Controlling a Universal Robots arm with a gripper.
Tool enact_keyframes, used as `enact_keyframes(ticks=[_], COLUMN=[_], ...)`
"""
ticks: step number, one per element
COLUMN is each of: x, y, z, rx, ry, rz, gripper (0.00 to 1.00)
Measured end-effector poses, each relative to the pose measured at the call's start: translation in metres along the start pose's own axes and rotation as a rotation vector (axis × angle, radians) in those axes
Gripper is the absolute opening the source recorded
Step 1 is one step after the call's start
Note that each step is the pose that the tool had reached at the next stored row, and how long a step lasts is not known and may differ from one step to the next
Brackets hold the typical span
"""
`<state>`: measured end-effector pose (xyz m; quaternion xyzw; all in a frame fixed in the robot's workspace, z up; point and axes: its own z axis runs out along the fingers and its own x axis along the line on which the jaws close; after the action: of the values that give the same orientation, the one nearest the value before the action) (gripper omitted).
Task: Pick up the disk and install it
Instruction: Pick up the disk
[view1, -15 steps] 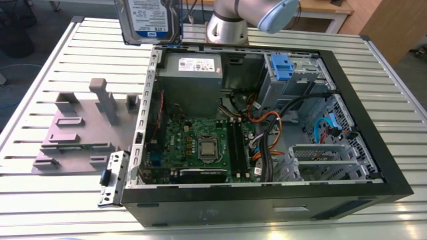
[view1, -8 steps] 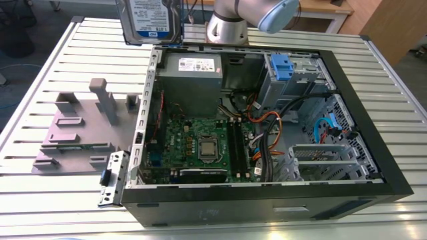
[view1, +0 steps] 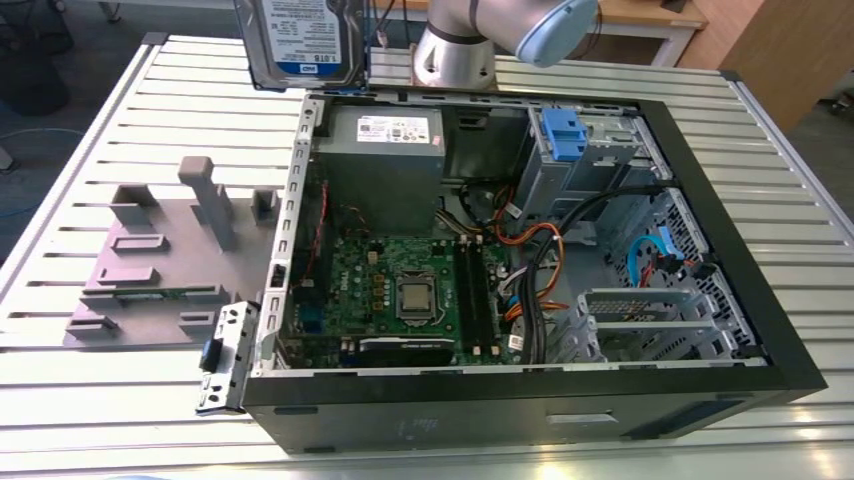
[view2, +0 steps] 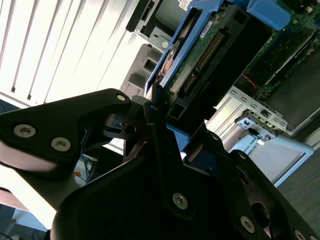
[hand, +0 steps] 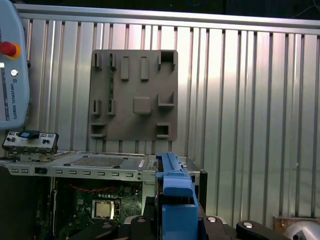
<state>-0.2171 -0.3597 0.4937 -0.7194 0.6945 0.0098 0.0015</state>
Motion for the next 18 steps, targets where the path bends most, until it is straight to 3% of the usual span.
enact_keyframes(ticks=[18], x=[0.0002], y=[-0.0064], z=[-0.0001], rx=[-0.0001], ry=[0.0001], rz=[0.0], gripper=[0.36])
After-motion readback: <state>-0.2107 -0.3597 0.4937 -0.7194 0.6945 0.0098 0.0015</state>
